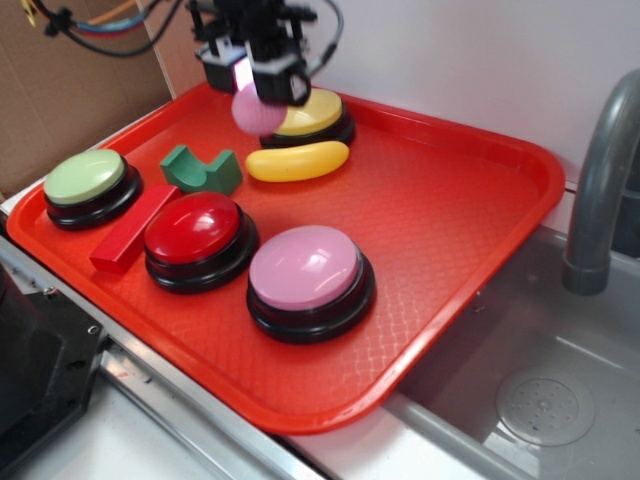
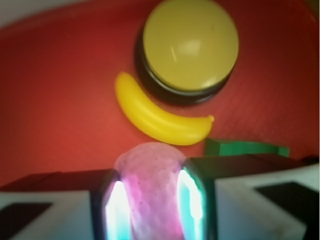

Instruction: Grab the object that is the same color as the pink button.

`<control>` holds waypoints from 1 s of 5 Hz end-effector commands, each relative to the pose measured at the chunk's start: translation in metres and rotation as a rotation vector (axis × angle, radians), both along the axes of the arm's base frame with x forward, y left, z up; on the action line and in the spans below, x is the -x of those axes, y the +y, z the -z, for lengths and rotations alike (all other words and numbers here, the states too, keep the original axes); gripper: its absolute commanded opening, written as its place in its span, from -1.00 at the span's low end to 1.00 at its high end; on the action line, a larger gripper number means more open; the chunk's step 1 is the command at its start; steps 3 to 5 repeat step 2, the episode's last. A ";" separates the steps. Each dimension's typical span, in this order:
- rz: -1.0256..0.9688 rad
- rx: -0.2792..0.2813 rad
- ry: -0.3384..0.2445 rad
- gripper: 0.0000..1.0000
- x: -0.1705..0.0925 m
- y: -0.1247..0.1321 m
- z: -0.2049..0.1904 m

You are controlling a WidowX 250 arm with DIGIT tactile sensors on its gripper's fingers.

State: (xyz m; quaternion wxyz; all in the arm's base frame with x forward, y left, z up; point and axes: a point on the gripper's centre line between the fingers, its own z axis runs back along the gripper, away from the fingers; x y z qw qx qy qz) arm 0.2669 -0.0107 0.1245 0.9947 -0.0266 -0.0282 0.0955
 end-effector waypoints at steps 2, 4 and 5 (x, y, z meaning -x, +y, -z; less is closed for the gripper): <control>0.048 0.025 -0.083 -0.98 -0.003 0.018 -0.037; 0.048 0.025 -0.083 -0.98 -0.003 0.018 -0.037; 0.048 0.025 -0.083 -0.98 -0.003 0.018 -0.037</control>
